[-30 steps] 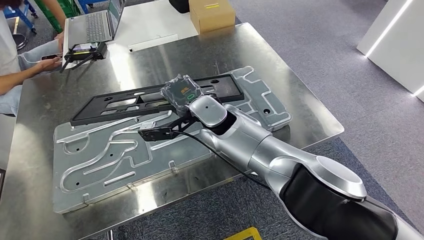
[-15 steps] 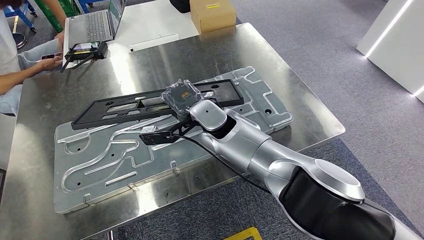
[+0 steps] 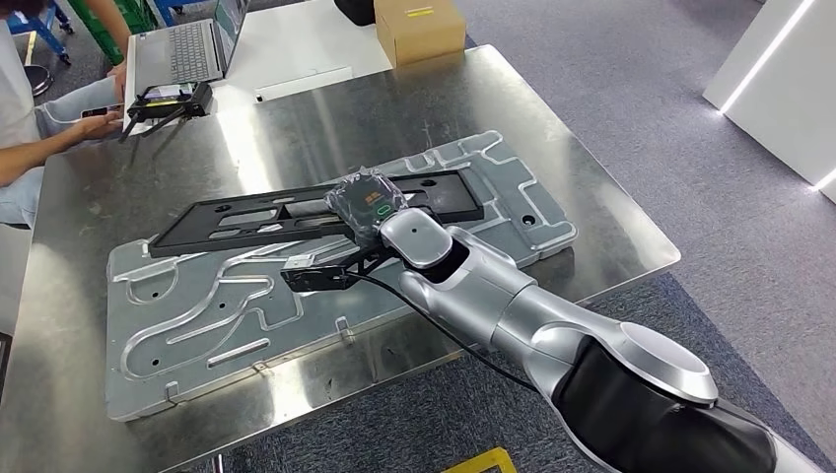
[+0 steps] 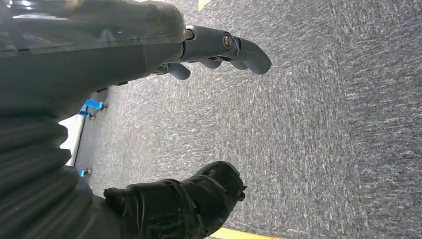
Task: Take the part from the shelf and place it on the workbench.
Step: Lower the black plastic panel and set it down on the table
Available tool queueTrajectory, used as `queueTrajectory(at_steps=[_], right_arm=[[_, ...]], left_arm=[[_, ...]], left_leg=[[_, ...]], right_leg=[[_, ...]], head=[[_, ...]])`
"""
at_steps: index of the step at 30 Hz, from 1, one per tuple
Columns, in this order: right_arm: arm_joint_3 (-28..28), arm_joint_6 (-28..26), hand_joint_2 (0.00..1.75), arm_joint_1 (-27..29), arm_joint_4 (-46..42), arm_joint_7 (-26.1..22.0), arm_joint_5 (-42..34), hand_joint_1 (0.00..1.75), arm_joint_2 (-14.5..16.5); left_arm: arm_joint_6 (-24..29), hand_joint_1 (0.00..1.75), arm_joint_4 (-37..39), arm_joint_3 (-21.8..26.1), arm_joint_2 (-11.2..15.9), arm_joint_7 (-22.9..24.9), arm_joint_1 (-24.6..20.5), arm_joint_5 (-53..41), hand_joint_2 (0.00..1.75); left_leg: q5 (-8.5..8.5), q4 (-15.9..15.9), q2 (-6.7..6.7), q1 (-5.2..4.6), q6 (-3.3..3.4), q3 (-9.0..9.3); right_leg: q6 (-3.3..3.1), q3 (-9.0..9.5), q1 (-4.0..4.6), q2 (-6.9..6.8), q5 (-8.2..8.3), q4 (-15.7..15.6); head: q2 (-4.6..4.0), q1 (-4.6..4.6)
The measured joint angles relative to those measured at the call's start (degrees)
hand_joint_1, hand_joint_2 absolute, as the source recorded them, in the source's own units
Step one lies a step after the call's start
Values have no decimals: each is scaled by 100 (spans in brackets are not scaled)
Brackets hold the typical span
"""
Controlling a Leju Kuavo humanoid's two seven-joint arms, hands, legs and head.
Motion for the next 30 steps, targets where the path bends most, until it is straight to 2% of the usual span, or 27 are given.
queueTrajectory(at_steps=[14,18,30], right_arm=[[0,-139,175,138,0,14,-17,175,-66],[0,-183,0,173,0,14,-17,0,-78],[0,-263,0,196,2,14,-19,0,-85]], left_arm=[[84,0,0,0,0,-21,0,-42,175],[84,0,0,0,0,-9,0,-66,175],[85,0,0,0,0,98,1,-110,175]], left_leg=[[0,0,0,-1,0,0],[0,1,0,-1,0,0],[-1,2,0,-1,0,2]], right_leg=[[0,0,-1,0,0,0],[0,0,-1,0,0,0],[3,3,-2,0,2,-1]], head=[[0,0],[0,0],[0,0]])
